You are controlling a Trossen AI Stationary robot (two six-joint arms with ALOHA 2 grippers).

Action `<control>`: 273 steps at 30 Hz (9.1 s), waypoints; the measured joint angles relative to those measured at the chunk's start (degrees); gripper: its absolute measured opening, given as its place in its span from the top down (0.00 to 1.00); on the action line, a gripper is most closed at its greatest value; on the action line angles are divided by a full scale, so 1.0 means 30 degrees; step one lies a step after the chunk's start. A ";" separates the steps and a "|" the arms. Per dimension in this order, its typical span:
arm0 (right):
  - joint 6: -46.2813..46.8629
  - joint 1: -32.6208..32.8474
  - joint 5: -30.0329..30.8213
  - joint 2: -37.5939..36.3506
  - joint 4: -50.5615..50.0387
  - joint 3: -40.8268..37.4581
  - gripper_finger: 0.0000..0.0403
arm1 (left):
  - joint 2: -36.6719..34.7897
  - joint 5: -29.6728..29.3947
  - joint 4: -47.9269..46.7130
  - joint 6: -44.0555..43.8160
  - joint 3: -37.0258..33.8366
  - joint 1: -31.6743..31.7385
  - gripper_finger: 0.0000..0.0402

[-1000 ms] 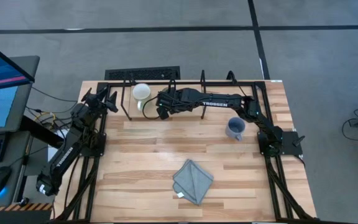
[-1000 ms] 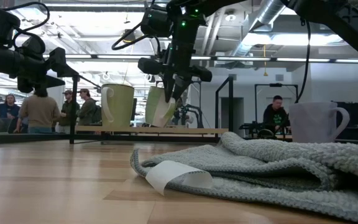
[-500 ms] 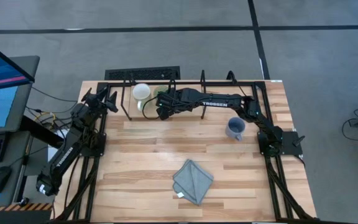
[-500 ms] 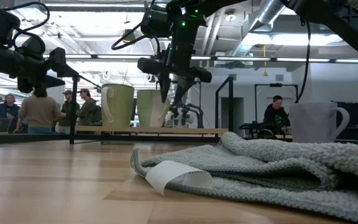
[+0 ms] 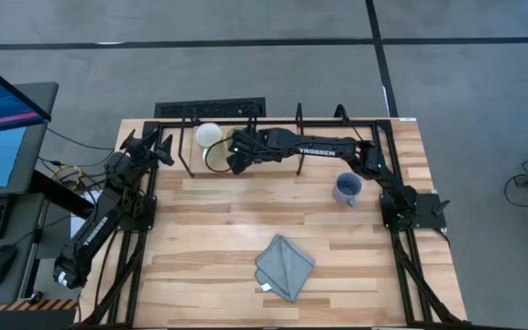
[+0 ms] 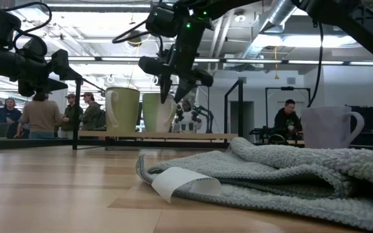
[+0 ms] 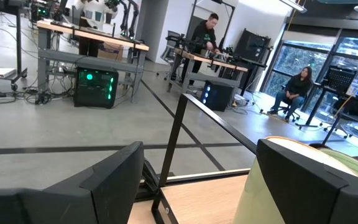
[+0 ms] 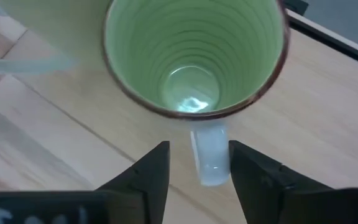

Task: Stack small to large cups/mugs on shelf
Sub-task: Put the green mug with white handle on the shelf, then put the blue mug on the shelf

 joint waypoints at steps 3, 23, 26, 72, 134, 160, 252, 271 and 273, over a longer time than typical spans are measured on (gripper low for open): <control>0.0003 0.0049 -0.0038 0.0000 0.0093 0.0000 0.56 | 0.0000 0.0000 0.0007 0.0000 0.0000 0.0000 0.24; 0.0528 0.0686 -0.1027 0.0000 0.0401 0.0000 0.59 | 0.0000 0.0000 0.0004 0.0000 0.0003 0.0000 0.24; 0.0671 0.0790 -0.1020 0.0000 0.0420 0.0000 0.59 | 0.0000 0.0000 0.0005 0.0000 0.0005 0.0000 0.24; -0.0153 0.1036 -0.1549 -0.0787 0.0765 0.0002 0.59 | 0.0000 0.0000 0.0007 0.0000 0.0000 0.0000 0.24; -0.8302 0.3061 0.5544 -1.0819 -1.1863 -0.0335 0.59 | 0.0000 -0.0015 0.0000 0.0062 0.0003 -0.0029 0.24; -1.3503 -0.3472 -0.0044 -2.2717 -0.2146 -1.6037 0.59 | 0.0000 -0.0015 0.0007 -0.0444 0.0000 -0.0029 0.24; -1.9136 -0.4746 -0.5982 -1.9552 -0.0900 -2.5019 0.59 | 0.0000 -0.0015 0.0000 -0.0789 0.0000 -0.0029 0.24; -1.9299 -0.4746 -0.5974 -1.9292 -0.0621 -2.5019 0.59 | 0.0000 -0.0015 0.0001 -0.0787 0.0001 -0.0031 0.24; -1.9279 -0.4746 -0.5974 -1.9292 -0.0611 -2.5019 0.59 | 0.0000 -0.0015 0.0006 -0.0787 0.0006 -0.0031 0.24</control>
